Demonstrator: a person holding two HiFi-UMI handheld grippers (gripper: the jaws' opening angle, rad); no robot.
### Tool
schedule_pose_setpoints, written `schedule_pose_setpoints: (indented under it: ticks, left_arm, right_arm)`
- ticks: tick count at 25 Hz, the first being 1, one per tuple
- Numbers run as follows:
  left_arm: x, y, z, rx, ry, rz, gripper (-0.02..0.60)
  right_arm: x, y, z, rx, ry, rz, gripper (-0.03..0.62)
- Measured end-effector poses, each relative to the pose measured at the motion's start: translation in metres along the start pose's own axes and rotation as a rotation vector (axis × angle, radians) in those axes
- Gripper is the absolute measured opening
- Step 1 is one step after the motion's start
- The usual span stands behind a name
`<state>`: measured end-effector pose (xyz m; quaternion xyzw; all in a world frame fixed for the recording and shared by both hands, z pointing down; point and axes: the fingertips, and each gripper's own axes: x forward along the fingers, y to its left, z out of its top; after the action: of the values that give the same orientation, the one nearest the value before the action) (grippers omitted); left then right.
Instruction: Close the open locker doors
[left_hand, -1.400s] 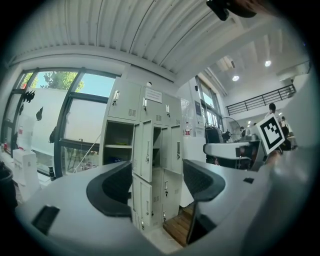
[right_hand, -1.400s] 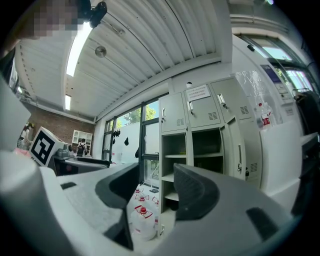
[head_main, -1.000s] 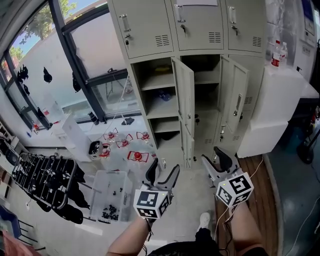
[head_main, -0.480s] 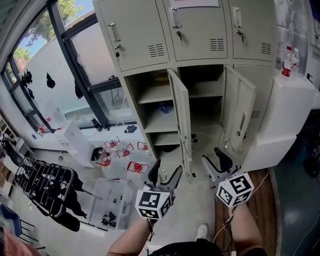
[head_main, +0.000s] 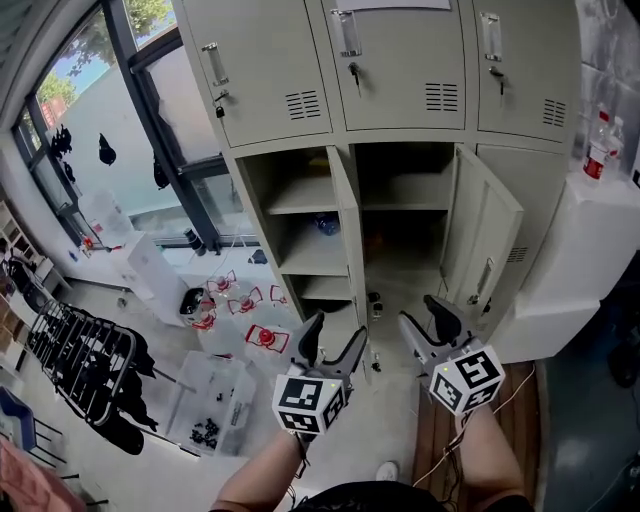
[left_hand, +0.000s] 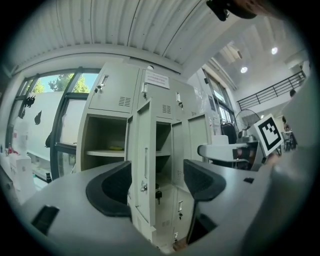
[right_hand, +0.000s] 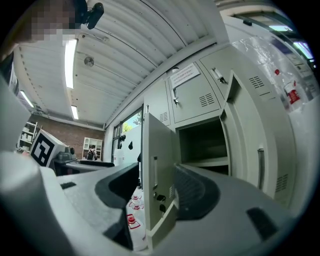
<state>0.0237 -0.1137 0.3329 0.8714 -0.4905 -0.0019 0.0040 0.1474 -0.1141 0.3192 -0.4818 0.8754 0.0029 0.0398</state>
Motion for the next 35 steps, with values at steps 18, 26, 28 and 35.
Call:
schedule_pose_setpoints:
  ticks: [18,26,28,35]
  left_arm:
    - [0.068,-0.011,0.004,-0.015,-0.025,0.036,0.302]
    - [0.095,0.004,-0.002,-0.016,-0.003,0.003,0.295]
    - [0.1,0.01,-0.001,-0.013,-0.005,0.001,0.286]
    - [0.111,0.026,-0.004,-0.012,0.004,-0.015,0.248]
  right_arm:
    - [0.012,-0.05,-0.004,0.006,0.018,0.049,0.204]
    - [0.027,-0.06,-0.013,0.02,0.029,0.004,0.204]
    - [0.032,-0.062,-0.013,0.018,0.031,-0.009,0.204]
    - [0.047,-0.062,-0.011,0.014,0.032,-0.038,0.204]
